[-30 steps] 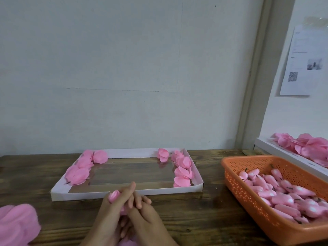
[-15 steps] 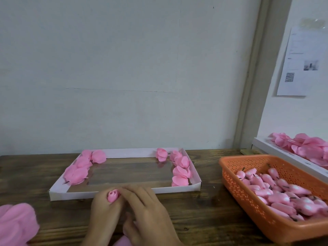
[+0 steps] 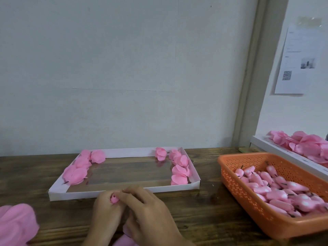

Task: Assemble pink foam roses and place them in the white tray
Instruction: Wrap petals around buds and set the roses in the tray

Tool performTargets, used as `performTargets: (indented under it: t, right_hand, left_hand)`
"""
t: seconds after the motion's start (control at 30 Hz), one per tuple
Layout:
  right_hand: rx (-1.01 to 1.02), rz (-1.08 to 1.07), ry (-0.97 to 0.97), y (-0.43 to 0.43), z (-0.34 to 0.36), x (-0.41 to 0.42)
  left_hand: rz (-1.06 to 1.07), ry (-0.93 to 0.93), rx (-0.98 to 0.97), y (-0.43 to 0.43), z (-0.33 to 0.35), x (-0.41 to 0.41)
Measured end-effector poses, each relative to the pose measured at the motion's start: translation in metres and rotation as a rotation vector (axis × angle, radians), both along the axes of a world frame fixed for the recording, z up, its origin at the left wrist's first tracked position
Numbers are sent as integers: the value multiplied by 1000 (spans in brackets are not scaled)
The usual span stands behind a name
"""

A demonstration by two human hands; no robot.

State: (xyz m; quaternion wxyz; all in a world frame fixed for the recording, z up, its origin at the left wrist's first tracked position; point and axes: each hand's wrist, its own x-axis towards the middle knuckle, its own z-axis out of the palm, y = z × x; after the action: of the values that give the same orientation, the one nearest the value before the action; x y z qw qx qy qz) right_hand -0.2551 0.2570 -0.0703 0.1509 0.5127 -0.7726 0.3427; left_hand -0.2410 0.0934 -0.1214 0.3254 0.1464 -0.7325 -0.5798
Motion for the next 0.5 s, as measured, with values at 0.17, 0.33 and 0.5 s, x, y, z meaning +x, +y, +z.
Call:
performTargets:
  t: [0.17,0.33,0.5]
  right_hand:
    - [-2,2,-3,0,1,3]
    - [1,16,-61,-1,-1,3]
    - [50,32,-84,-3,-2,2]
  left_hand:
    - [15,-33,0,-4,-3,-2]
    - [17,-57,27,-4,-4,-2]
    - [56,-63,-20,-12,-6,-4]
